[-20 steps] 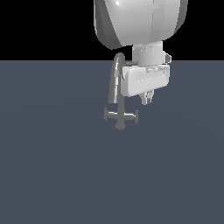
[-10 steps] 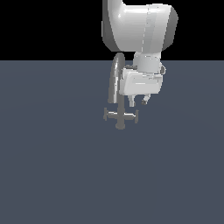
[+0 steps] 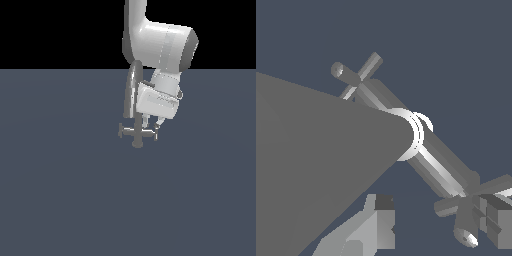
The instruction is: Turn on the faucet by rotating a designated handle.
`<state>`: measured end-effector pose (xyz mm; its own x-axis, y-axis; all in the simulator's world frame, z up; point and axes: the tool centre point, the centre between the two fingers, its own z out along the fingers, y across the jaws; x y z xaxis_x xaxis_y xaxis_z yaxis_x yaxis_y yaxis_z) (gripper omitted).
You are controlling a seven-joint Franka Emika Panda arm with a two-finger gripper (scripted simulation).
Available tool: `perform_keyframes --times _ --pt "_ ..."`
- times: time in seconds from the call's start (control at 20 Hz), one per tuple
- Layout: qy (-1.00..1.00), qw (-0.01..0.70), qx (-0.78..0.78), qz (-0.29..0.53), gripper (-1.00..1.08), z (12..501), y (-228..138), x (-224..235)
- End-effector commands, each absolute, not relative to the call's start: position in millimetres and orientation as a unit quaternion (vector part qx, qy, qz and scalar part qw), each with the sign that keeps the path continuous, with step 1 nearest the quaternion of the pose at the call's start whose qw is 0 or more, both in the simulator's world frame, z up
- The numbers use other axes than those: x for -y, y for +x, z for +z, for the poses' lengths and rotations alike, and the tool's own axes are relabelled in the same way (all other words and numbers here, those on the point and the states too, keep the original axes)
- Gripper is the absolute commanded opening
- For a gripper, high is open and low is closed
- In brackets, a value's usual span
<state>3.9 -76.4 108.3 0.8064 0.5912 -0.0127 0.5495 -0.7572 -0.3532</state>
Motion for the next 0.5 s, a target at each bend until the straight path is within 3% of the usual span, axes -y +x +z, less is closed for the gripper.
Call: perform_keyframes --times 0.0,0.05,0.1,0.15,0.2,0.25,0.3,0.35,0.4,0.45 --pt "-0.926 0.232 0.270 0.129 -0.45 73 -31 11" --pt "-0.940 0.231 0.225 0.114 0.67 82 -9 54" --pt "-0.948 0.230 0.193 0.105 0.67 86 -14 88" --pt "-0.933 0.250 0.237 0.106 0.82 103 1 13" --pt "-0.930 0.253 0.244 0.106 0.82 103 2 6" --pt "-0.931 0.263 0.225 0.114 0.81 102 4 13" --pt "-0.935 0.283 0.179 0.115 0.61 106 -3 50" --pt "-0.935 0.286 0.175 0.115 0.61 104 -3 55" --pt "-0.926 0.311 0.156 0.144 0.76 97 -24 47" --pt "-0.922 0.321 0.159 0.148 0.71 99 -27 48"
